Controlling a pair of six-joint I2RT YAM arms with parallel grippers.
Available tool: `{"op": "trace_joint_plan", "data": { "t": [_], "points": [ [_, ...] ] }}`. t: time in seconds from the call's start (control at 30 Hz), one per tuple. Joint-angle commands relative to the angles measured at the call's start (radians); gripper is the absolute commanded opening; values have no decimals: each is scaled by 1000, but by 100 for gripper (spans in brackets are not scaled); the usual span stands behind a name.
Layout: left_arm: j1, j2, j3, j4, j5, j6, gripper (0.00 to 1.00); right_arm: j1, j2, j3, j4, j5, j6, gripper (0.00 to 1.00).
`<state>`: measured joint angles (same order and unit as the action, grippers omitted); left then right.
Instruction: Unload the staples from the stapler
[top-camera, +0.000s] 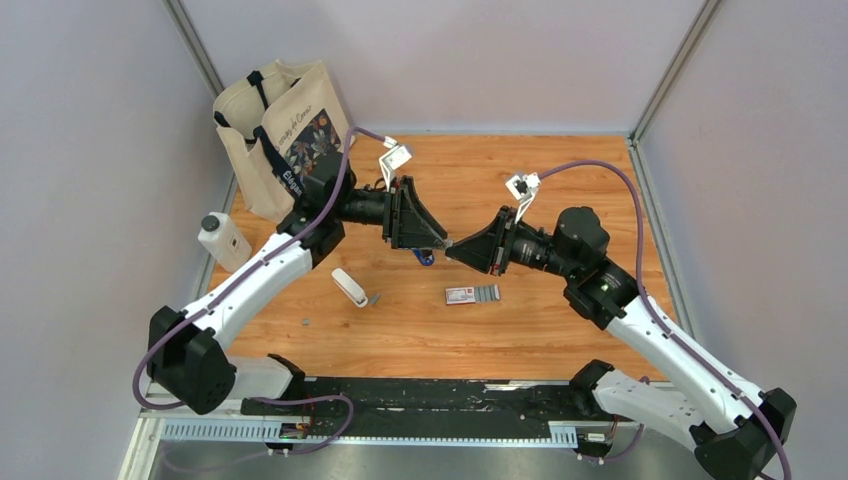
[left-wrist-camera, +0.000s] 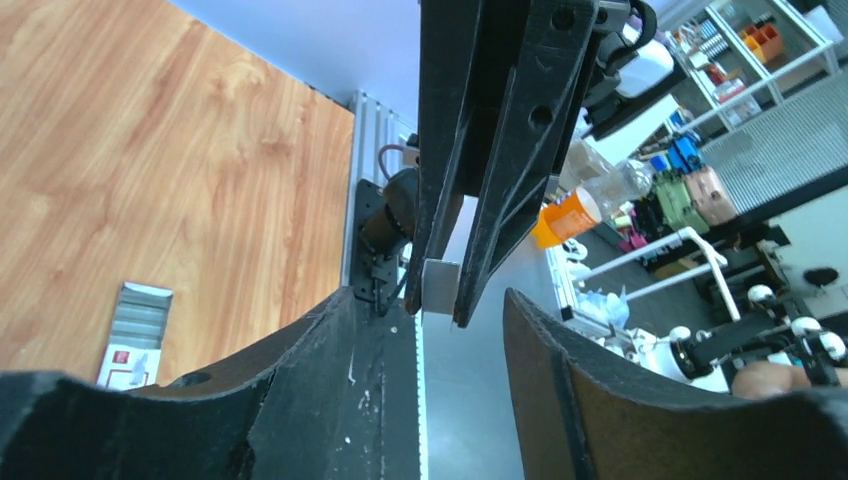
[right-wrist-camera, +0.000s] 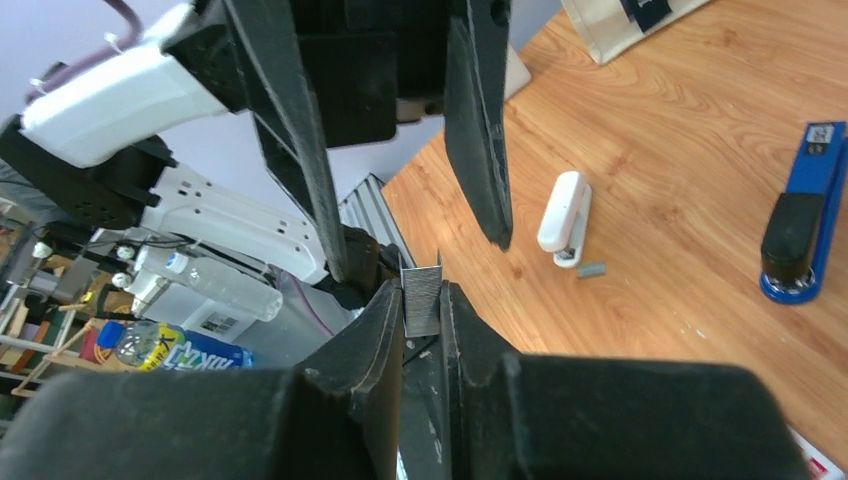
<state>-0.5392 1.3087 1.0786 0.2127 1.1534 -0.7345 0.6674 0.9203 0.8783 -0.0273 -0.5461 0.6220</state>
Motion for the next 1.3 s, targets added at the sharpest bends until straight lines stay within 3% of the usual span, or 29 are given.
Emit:
{"op": "trace_joint_plan", "data": {
  "t": [0.0, 0.03, 0.23, 0.4, 0.57, 0.67, 1.27],
  "points": [
    [22, -43, 122, -238, -61, 223, 66, 0, -17, 36, -112, 44, -63, 12],
    [28, -43, 145, -356, -70, 269, 74, 1, -6, 42, -172, 55, -77, 13],
    [61, -29, 296, -796, -225, 644, 74, 6, 112, 65, -474, 303, -162, 11],
    [71, -51, 282, -969, -386, 857, 74, 87, 277, 86, -611, 601, -168, 8],
    [74, -100, 228, -1010, -465, 949, 74, 164, 402, 114, -681, 805, -150, 5],
    [74, -114, 202, -1024, -485, 969, 74, 179, 463, 119, -681, 848, -125, 6],
    [74, -123, 158, -1050, -480, 977, 72, 182, 678, 191, -640, 899, -122, 10]
  ]
}}
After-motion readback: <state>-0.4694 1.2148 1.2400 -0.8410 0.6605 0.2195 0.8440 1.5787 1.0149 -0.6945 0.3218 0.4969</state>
